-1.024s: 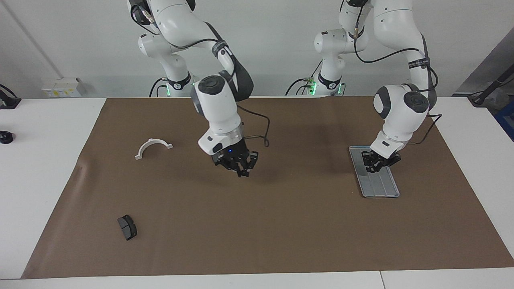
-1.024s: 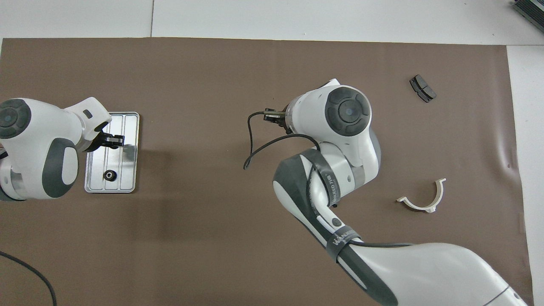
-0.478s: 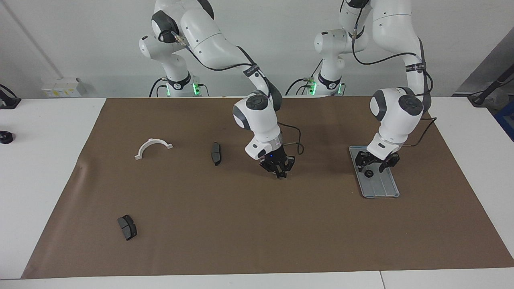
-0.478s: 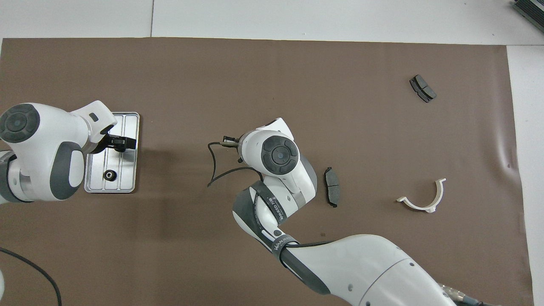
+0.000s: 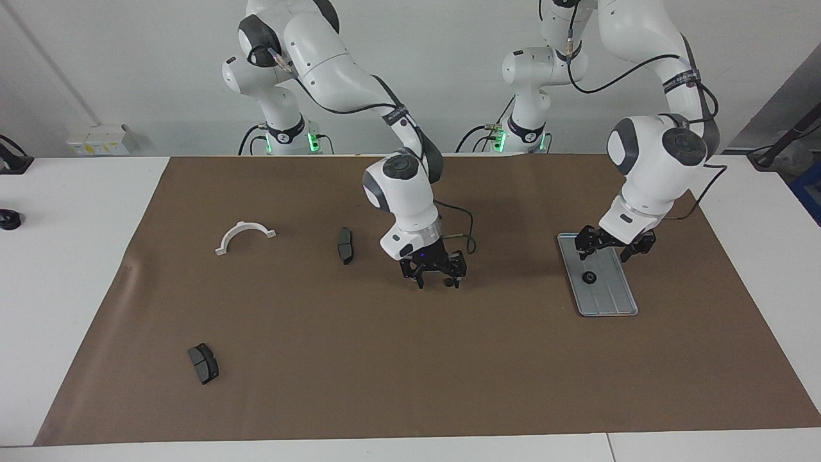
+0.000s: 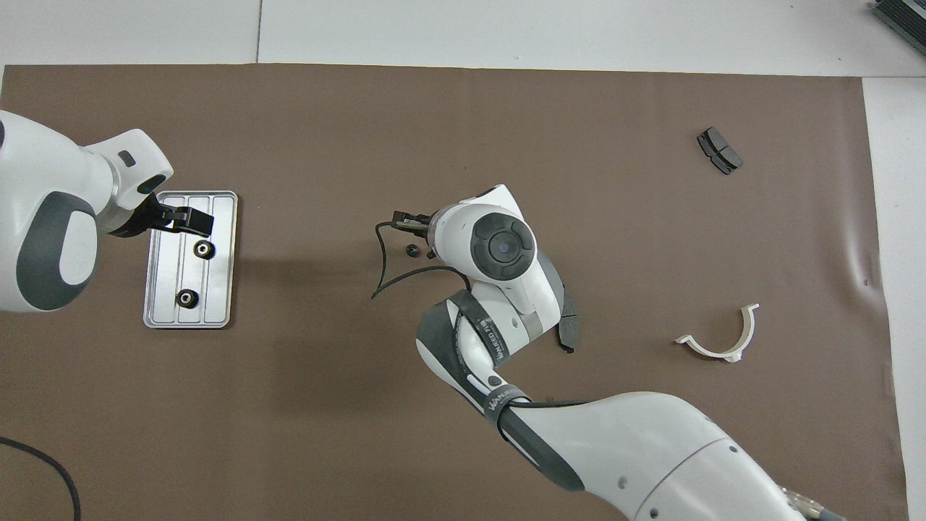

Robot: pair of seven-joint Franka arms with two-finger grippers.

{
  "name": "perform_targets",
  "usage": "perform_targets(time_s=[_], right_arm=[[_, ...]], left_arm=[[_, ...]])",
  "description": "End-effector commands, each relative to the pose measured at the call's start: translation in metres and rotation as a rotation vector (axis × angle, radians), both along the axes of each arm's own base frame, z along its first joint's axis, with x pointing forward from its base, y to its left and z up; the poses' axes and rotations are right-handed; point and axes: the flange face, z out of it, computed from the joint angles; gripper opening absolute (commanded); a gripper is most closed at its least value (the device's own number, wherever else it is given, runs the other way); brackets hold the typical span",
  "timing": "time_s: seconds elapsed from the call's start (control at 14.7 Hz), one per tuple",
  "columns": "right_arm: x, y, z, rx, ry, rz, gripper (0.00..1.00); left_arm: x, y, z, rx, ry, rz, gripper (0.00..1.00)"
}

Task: Pick bearing gear from pile to tray

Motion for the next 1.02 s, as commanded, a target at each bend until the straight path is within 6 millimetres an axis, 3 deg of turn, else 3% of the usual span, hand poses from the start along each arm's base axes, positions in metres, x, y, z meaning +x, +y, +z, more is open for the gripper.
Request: perform_targets(time_s=[0.0, 0.27, 0.41, 0.55, 0.82, 0.96], right_arm=[[0.021, -0.088, 0.055, -0.055, 0.010, -0.006, 1.00], [0.049, -0.208, 0.094, -0.141, 0.015, 0.072, 1.00], [0.053, -0.255, 0.109, -0.165, 0.023, 0.087, 1.00], [0.053, -0.297, 0.123, -0.174, 0.040, 0.059, 1.00], [0.039, -0.353, 0.162, -0.189, 0.075, 0.047, 1.00], [0.025, -0.369, 0.184, -0.194, 0.101, 0.053, 1.00]], left_arm=[[-0.001, -0.008, 0.046, 0.021, 0.058, 0.001, 1.00], [-0.028, -0.025, 0.108, 0.025, 0.030, -0.026, 1.00], [-0.047, -0.033, 0.134, 0.025, 0.034, -0.040, 1.00], [-0.053, -0.037, 0.142, 0.025, 0.037, -0.050, 1.00], [-0.056, -0.026, 0.147, 0.011, 0.046, -0.025, 1.00], [-0.056, -0.026, 0.155, -0.001, 0.049, -0.022, 1.00]])
